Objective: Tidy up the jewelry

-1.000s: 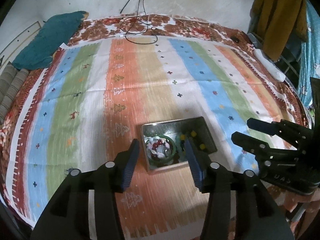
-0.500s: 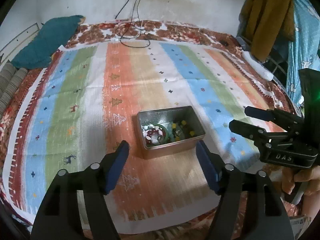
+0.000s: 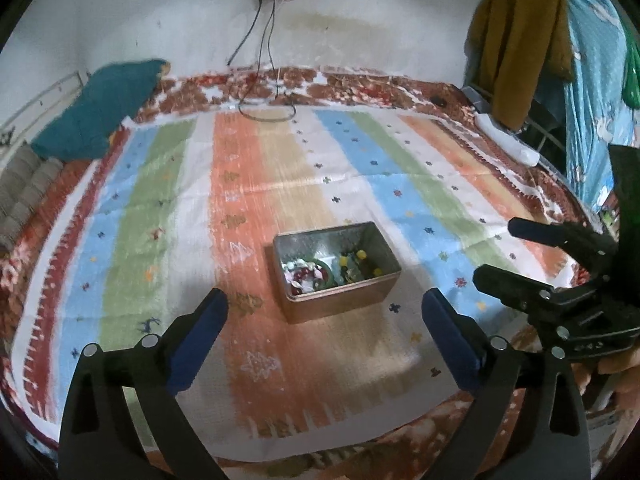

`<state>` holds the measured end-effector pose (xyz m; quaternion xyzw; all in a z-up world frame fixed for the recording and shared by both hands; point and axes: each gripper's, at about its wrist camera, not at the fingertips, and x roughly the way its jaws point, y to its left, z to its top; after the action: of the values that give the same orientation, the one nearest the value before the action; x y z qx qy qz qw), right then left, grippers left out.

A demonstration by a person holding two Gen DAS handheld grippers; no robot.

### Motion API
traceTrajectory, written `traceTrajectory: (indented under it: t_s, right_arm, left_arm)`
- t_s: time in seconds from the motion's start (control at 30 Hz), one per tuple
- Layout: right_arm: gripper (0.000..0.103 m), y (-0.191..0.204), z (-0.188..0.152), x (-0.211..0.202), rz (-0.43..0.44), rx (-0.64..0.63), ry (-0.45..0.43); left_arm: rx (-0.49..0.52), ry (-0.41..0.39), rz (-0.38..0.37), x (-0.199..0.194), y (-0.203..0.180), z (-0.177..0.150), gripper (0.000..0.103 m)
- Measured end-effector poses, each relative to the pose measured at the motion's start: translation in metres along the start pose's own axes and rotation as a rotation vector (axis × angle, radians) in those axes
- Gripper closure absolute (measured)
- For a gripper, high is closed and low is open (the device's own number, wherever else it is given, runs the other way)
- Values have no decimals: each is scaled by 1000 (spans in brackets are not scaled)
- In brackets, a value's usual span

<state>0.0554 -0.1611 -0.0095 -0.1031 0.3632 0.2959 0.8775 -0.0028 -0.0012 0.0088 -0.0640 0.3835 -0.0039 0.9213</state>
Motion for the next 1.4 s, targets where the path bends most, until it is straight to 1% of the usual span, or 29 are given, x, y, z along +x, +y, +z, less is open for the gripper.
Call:
traceTrajectory:
  t_s: [0.17, 0.33, 0.5, 0.6, 0.7, 1.0, 1.17, 1.3, 1.4]
  right_arm:
    - [6, 3, -2, -6, -3, -18, -34]
    - [6, -2, -1, -6, -2, 5, -38]
    - [6, -5, -1, -7, -5, 25, -50]
    - [6, -7, -1, -8, 1, 35, -57]
    - [6, -7, -2, -8, 3, 33, -61]
    - [6, -4, -4, -13, -1, 18, -87]
    - [6, -3, -5, -14, 0, 17, -88]
    - [6, -3, -4, -13, -5, 16, -84]
    - [6, -2, -3, -13, -7, 14, -82]
  left_arm:
    - [10, -18, 12, -2, -3, 0, 7]
    - [13, -41, 17, -5, -3, 0, 7]
    - [49, -57, 27, -7, -11, -2, 6]
    - [67, -79, 51, -9, -14, -2, 6]
    - [73, -93, 60, -12, -16, -2, 6]
    - [64, -122, 84, -16, -15, -2, 6]
    - [54, -117, 97, -14, -15, -1, 6]
    - [38, -141, 71, -18, -13, 0, 6]
    - [36, -148, 72, -18, -12, 0, 6]
